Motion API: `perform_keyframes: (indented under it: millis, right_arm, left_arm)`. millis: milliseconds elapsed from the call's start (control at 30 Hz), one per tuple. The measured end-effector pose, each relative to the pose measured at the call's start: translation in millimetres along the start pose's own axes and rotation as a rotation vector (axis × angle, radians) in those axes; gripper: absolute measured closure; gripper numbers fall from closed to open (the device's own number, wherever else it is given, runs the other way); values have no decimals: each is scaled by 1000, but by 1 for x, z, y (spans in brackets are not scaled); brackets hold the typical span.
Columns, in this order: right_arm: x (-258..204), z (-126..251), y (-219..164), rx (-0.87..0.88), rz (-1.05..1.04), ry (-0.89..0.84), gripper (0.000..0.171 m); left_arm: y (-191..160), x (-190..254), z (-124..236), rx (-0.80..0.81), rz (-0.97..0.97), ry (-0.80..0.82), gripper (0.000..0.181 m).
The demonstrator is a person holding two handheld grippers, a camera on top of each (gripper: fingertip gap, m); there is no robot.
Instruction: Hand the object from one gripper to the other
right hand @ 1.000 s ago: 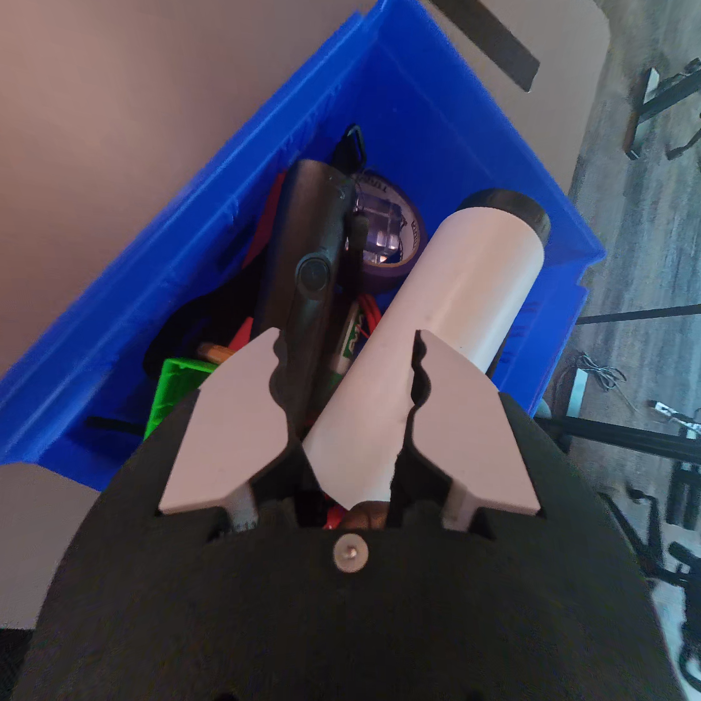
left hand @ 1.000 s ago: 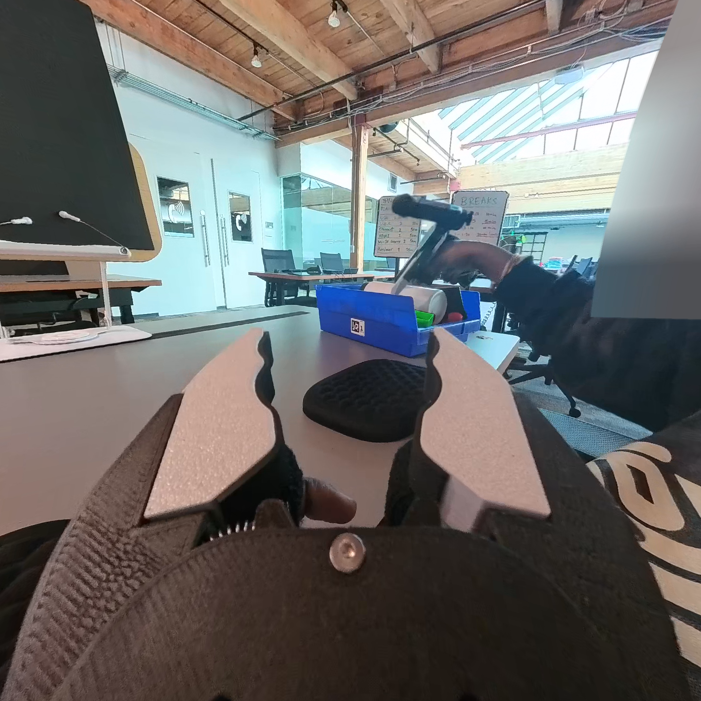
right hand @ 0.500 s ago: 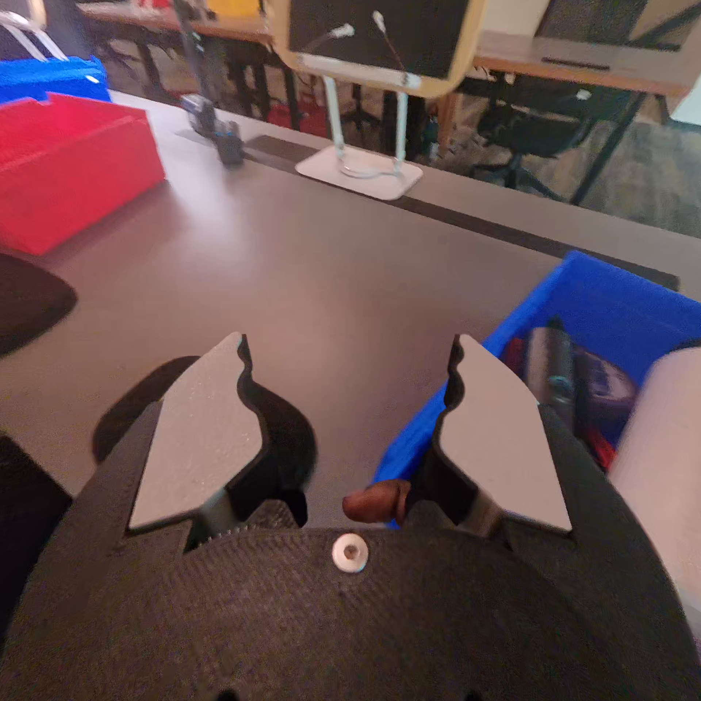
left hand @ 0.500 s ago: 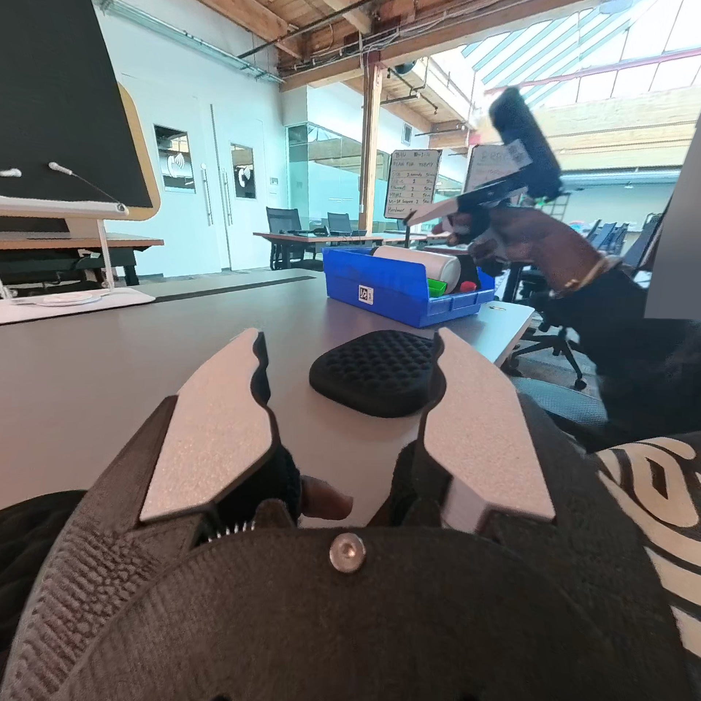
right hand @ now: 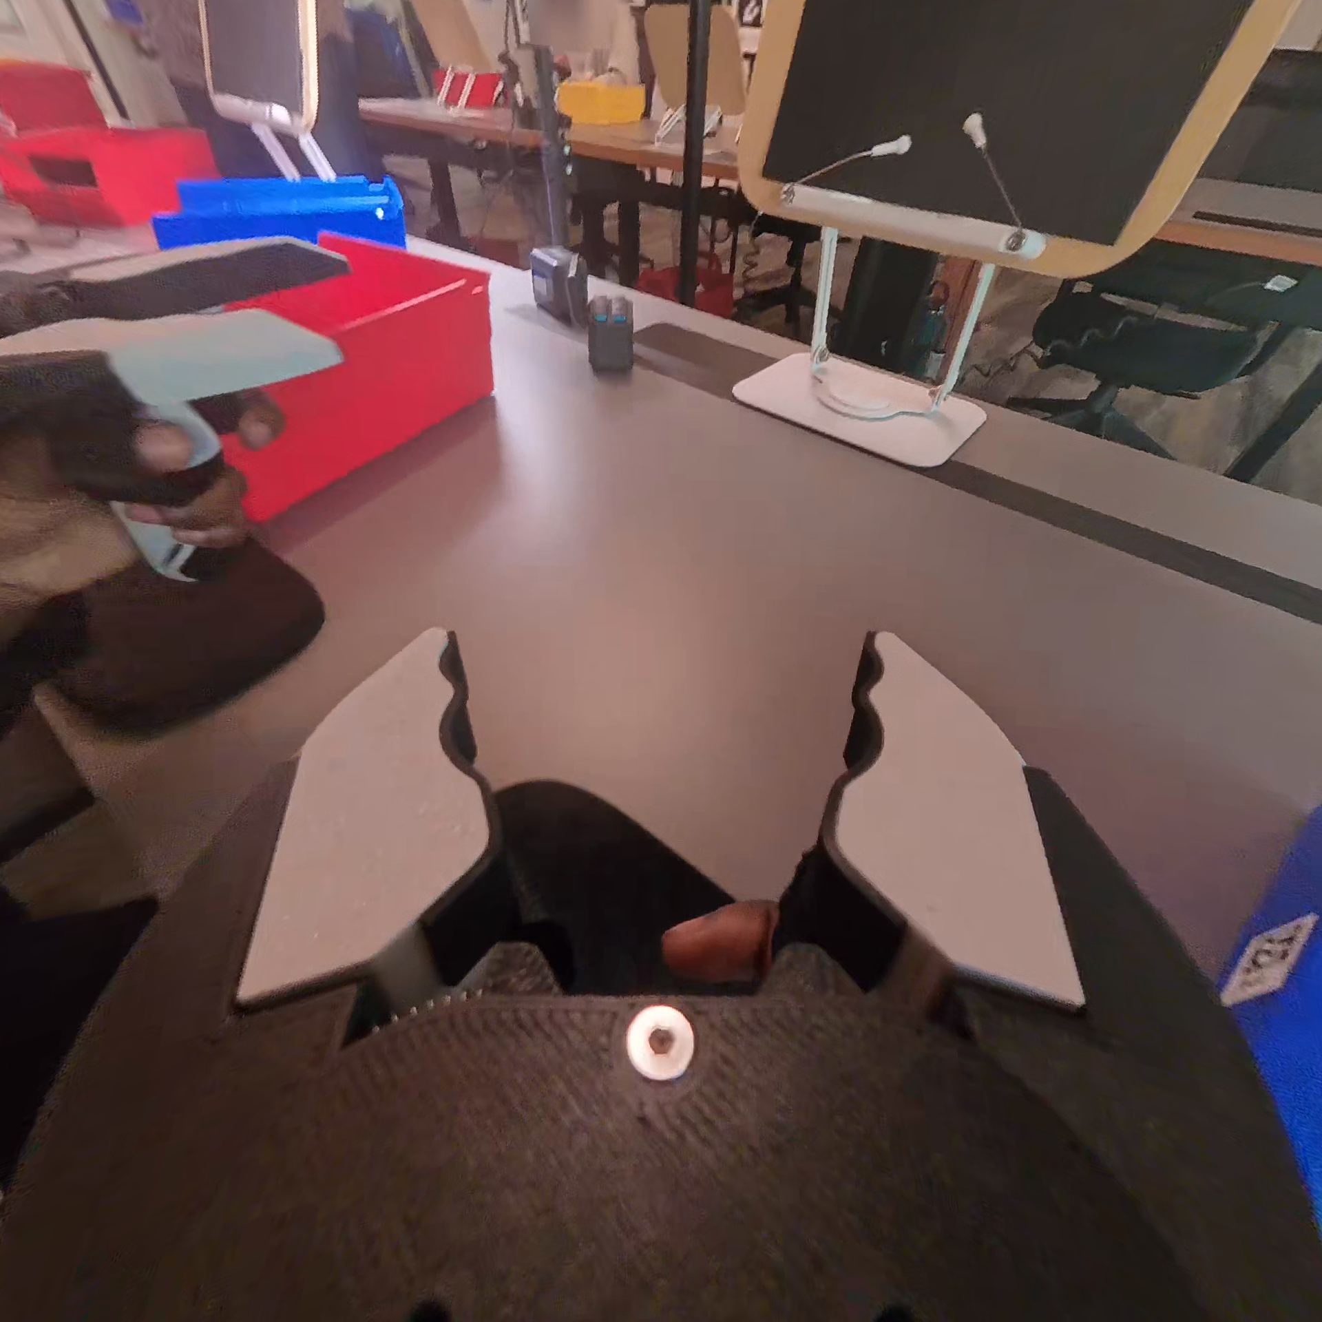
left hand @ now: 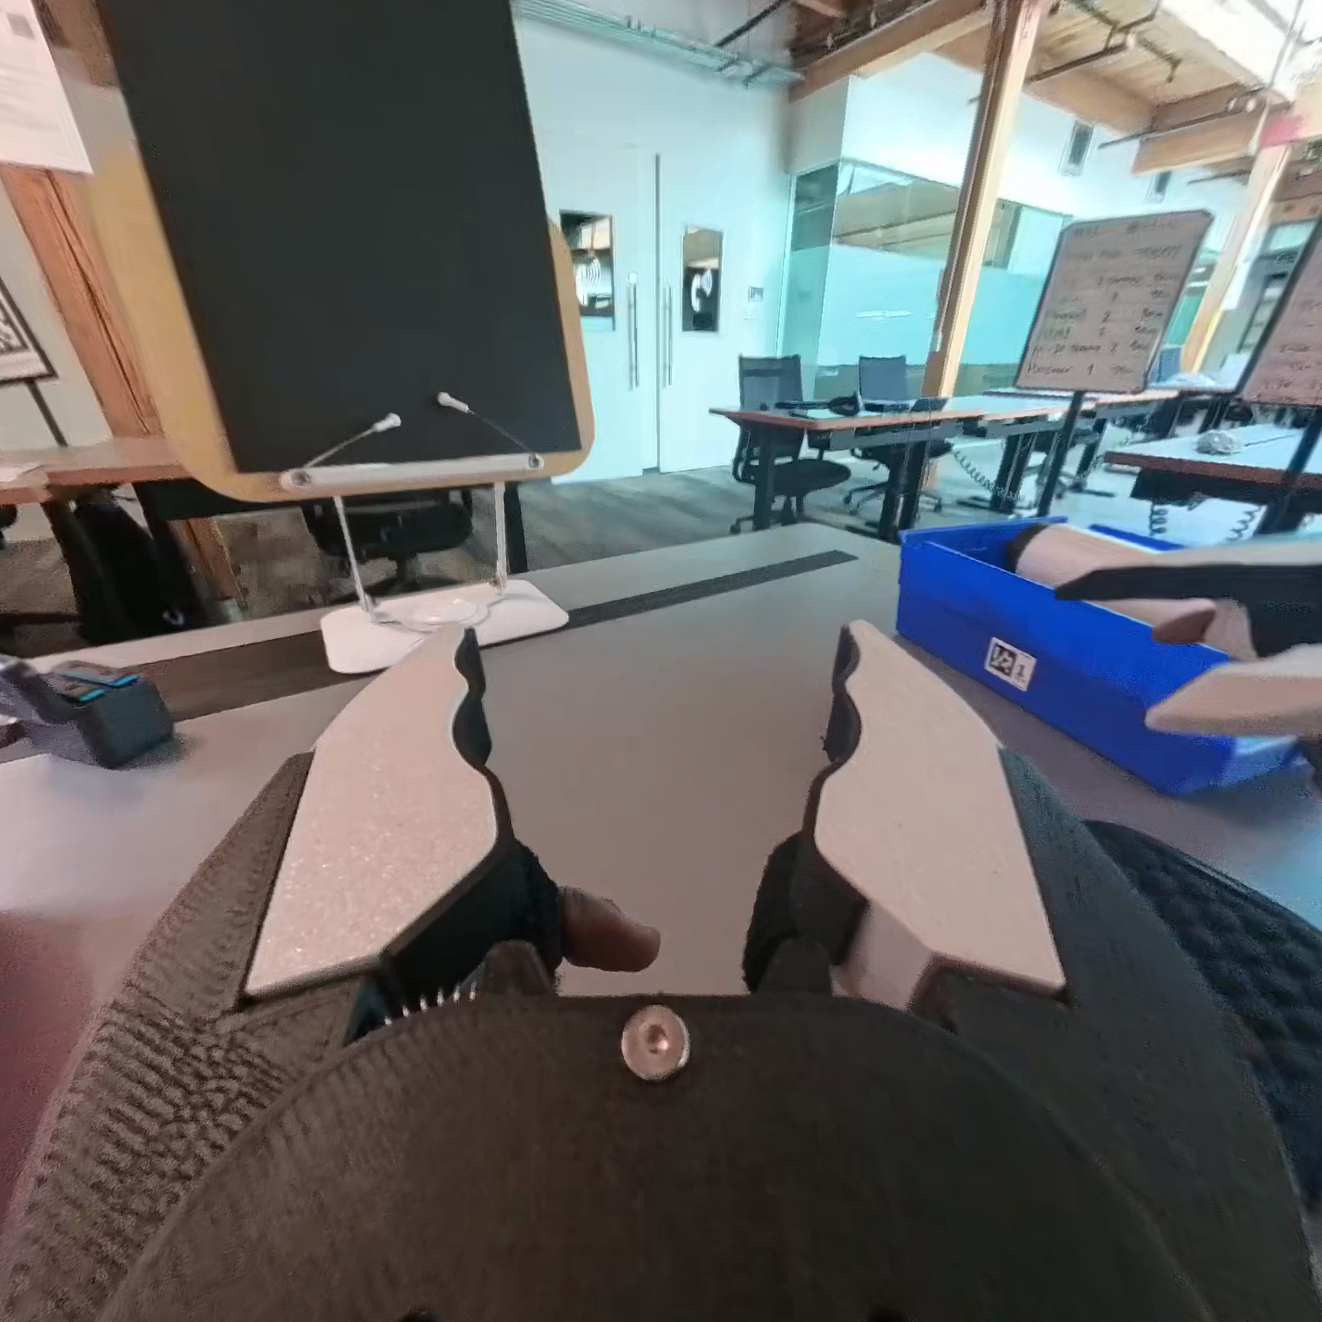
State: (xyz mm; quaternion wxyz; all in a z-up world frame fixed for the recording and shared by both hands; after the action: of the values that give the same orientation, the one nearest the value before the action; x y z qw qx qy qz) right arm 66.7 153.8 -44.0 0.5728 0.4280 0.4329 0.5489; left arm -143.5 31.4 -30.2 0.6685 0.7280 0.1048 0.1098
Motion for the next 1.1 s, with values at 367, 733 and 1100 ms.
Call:
perform_keyframes:
  millis: [367, 733, 1100]
  right_arm:
    - [16, -66, -36, 28, -72, -61, 68]
    - [25, -55, -50, 184, -130, -202, 96]
    - [5, -19, -36, 407, 12, -296, 90]
  left_arm:
    - [-49, -26, -34, -352, -115, -39, 82]
    - [-76, -30, -39, -426, -179, -30, 80]
    - [-35, -9, -21, -229, -205, 28, 82]
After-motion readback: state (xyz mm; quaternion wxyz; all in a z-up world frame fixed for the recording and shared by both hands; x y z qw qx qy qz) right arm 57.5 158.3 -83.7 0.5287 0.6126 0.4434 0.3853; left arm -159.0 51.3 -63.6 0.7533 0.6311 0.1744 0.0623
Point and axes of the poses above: each gripper's, where its closed fingertips meet, z back along the fingers, y out of its top, x = y × z across the jaws, the point moved 7 cm from there along z, back along the fingers, and after that the axes turned 12 degrees about y, right-handed, at the moved point
